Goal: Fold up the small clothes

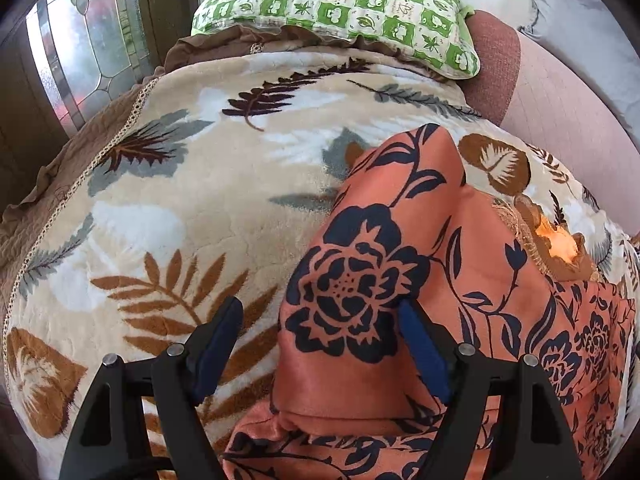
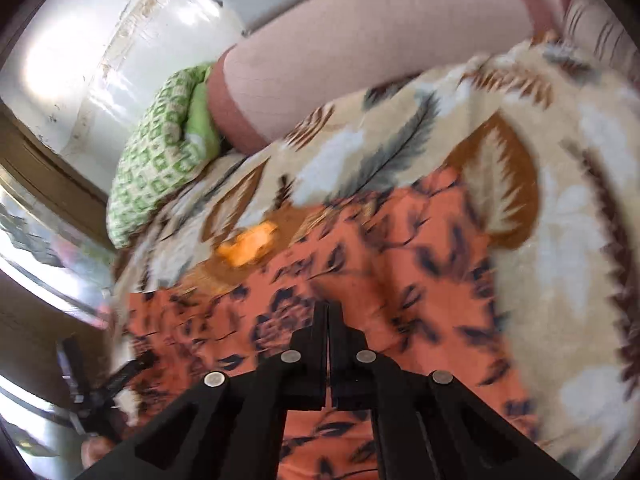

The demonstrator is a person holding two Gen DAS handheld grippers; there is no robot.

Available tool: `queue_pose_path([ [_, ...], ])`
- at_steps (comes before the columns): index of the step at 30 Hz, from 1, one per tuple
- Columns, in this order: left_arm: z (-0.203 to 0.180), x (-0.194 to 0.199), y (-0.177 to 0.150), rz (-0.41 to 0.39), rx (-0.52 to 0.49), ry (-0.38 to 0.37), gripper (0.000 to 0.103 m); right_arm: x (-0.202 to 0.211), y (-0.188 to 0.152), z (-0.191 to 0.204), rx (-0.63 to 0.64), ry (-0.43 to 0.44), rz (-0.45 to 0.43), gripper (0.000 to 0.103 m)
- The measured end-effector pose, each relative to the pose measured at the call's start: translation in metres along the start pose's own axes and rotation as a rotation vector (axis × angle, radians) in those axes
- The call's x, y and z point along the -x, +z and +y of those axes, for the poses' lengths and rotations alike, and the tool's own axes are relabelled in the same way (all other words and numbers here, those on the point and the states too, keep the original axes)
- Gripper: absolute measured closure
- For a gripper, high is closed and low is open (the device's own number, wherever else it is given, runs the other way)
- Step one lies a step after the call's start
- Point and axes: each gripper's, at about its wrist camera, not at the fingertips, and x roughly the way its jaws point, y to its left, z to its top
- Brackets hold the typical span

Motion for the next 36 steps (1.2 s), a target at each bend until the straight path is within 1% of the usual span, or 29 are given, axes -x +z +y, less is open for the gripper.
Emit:
queue_pose_path([
  [1,0.000,0.000,0.000,0.001,0.001,0.001,0.023,0.000,0.003,-0.002,-0.007,0.038,-0.010,0.098],
  [2,-0.001,0.000,0.000,0.002,-0.002,0.004,0.023,-0.005,0.006,-0.009,-0.037,0.073,0.000,0.098],
  [4,-0.003,-0.001,-0.001,0.009,-0.018,0.012,0.022,-0.014,0.010,-0.021,-0.081,0.069,0.034,0.097],
  [5,-0.004,-0.003,-0.001,0.021,-0.030,0.015,0.020,-0.023,0.011,-0.025,-0.093,0.075,0.059,0.097],
  [8,-0.005,-0.008,0.000,0.043,-0.040,0.011,0.018,-0.042,0.009,-0.032,-0.087,0.055,0.130,0.097],
  [9,-0.006,-0.008,0.000,0.044,-0.044,0.010,0.018,-0.046,0.009,-0.033,-0.085,0.052,0.140,0.097],
  [11,-0.007,-0.009,0.002,0.044,-0.057,0.010,0.018,-0.048,0.008,-0.036,-0.101,0.075,0.128,0.096],
  [14,-0.008,-0.008,0.003,0.038,-0.069,0.011,0.018,-0.050,0.006,-0.045,-0.129,0.108,0.135,0.094],
  [16,-0.008,-0.006,0.004,0.024,-0.079,0.018,0.018,-0.048,0.005,-0.047,-0.132,0.115,0.137,0.093],
  [18,-0.010,-0.002,0.005,0.000,-0.095,0.037,0.018,-0.037,0.000,-0.050,-0.137,0.131,0.135,0.084],
  [19,-0.010,-0.001,0.005,-0.012,-0.101,0.045,0.018,-0.035,-0.001,-0.050,-0.142,0.138,0.137,0.064],
  [20,-0.011,0.001,0.006,-0.024,-0.105,0.053,0.018,-0.032,-0.006,-0.053,-0.164,0.152,0.141,0.030],
  [21,-0.011,0.003,0.007,-0.035,-0.109,0.057,0.018,-0.029,-0.009,-0.055,-0.187,0.181,0.138,0.024],
  [22,-0.012,0.004,0.008,-0.044,-0.111,0.059,0.018,-0.025,-0.012,-0.055,-0.201,0.217,0.127,0.023],
  [24,-0.012,0.005,0.009,-0.055,-0.113,0.062,0.018,-0.018,-0.016,-0.049,-0.193,0.216,0.109,0.023],
  [26,-0.012,0.007,0.009,-0.064,-0.115,0.064,0.018,-0.022,-0.018,-0.046,-0.211,0.263,0.120,0.024],
  [27,-0.012,0.008,0.009,-0.068,-0.114,0.064,0.018,-0.027,-0.018,-0.045,-0.233,0.253,0.138,0.024],
  [30,-0.010,0.011,0.010,-0.087,-0.105,0.064,0.018,-0.036,-0.017,-0.048,-0.284,0.246,0.137,0.025],
  [33,-0.009,0.014,0.012,-0.109,-0.096,0.070,0.018,-0.044,-0.011,-0.044,-0.287,0.236,0.140,0.025],
  [36,-0.012,0.014,0.012,-0.115,-0.105,0.073,0.018,-0.051,-0.004,-0.034,-0.255,0.224,0.132,0.025],
])
